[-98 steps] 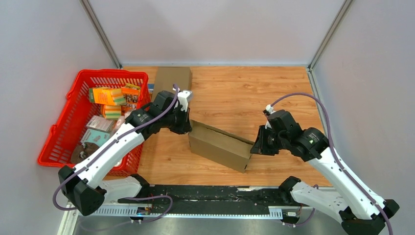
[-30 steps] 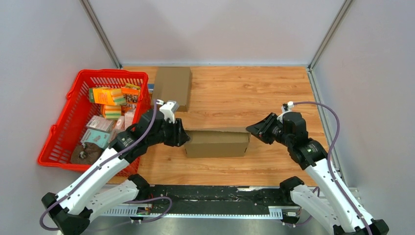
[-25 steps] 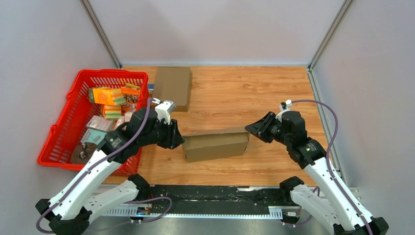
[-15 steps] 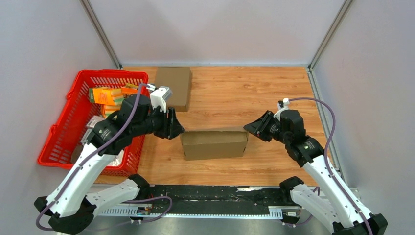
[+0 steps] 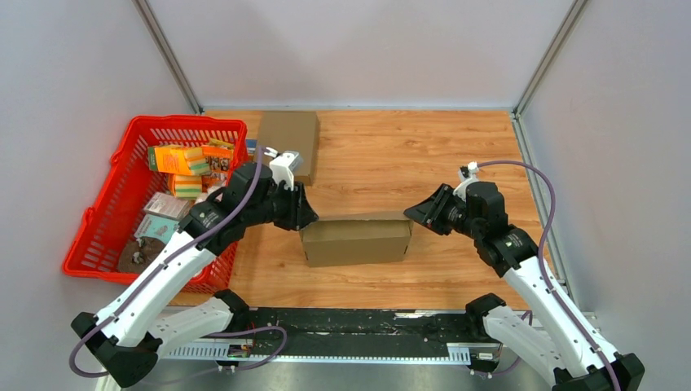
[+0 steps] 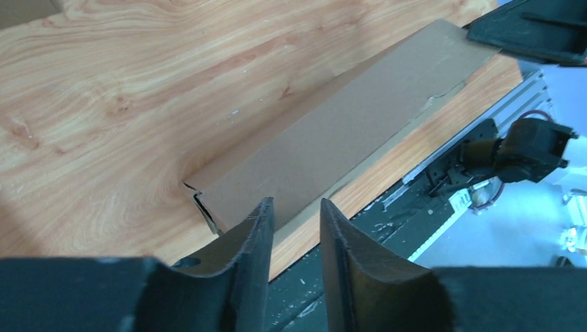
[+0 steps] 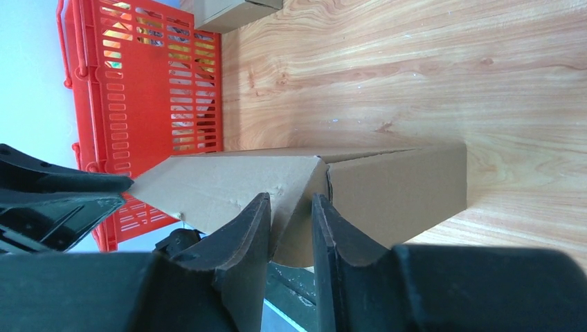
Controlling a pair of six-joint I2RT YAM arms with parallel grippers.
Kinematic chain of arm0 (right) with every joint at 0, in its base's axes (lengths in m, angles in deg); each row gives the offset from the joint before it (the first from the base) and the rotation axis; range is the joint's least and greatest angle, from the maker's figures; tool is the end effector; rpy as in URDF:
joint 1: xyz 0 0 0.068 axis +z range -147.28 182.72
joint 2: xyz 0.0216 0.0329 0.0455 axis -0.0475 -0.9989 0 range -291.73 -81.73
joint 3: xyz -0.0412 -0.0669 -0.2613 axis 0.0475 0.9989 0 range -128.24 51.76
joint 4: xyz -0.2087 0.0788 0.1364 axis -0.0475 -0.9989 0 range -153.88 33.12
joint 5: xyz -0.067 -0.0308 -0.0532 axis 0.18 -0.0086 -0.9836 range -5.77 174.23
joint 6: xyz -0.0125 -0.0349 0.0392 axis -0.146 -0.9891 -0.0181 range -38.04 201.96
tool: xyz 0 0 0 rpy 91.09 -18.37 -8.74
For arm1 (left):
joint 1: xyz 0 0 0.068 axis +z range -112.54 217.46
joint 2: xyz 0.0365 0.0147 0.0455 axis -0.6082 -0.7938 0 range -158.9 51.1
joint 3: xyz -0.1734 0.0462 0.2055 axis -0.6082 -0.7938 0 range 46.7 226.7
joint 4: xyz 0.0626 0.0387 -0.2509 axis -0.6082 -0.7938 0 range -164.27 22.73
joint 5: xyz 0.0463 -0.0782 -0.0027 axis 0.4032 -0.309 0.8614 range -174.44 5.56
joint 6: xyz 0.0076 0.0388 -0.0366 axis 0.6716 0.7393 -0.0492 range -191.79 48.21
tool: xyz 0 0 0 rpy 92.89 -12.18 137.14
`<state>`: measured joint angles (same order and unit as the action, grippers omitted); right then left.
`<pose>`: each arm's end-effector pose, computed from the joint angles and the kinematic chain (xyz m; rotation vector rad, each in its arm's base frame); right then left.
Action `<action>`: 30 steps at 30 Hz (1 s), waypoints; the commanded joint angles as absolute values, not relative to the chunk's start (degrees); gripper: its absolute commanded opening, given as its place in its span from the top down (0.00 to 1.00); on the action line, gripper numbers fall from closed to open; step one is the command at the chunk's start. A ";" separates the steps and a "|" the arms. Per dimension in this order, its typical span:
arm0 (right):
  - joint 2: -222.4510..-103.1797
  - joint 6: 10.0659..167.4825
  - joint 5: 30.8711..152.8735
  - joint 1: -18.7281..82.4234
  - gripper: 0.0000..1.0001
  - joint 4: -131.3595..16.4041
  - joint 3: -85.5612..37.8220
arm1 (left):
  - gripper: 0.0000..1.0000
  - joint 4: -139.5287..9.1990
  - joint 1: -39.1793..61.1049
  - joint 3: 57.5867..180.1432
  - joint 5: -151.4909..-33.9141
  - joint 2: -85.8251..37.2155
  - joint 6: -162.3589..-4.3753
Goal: Fold the paper box
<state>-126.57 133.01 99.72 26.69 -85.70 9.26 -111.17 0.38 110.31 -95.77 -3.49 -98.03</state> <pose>0.1540 0.0788 0.2937 0.3630 2.2519 1.0266 0.1466 -0.1196 0.3641 0.3343 2.2682 -0.8206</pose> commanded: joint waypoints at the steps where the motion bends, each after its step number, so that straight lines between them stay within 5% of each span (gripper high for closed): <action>1: -126.38 131.18 100.67 27.24 0.70 -85.97 8.52 | 0.71 -105.59 0.55 106.21 -97.27 -1.99 -97.71; 7: -124.89 133.01 100.40 27.33 0.71 -83.87 11.50 | 0.86 -99.10 0.55 93.14 -99.56 5.65 -103.76; 13: -124.18 130.75 99.71 28.65 0.65 -81.57 14.24 | 0.88 -94.16 0.46 85.28 -99.21 8.65 -106.68; 18: -126.38 118.62 96.89 28.12 0.40 -92.29 5.11 | 0.88 -96.18 0.46 86.68 -97.63 7.60 -105.28; 26: -131.74 112.47 96.10 27.86 0.08 -99.30 -3.40 | 0.63 -107.67 0.55 103.10 -93.76 -0.30 -98.69; 30: -131.31 108.16 91.19 27.94 0.08 -106.61 -9.31 | 0.63 -110.69 0.55 111.81 -96.38 -7.32 -95.43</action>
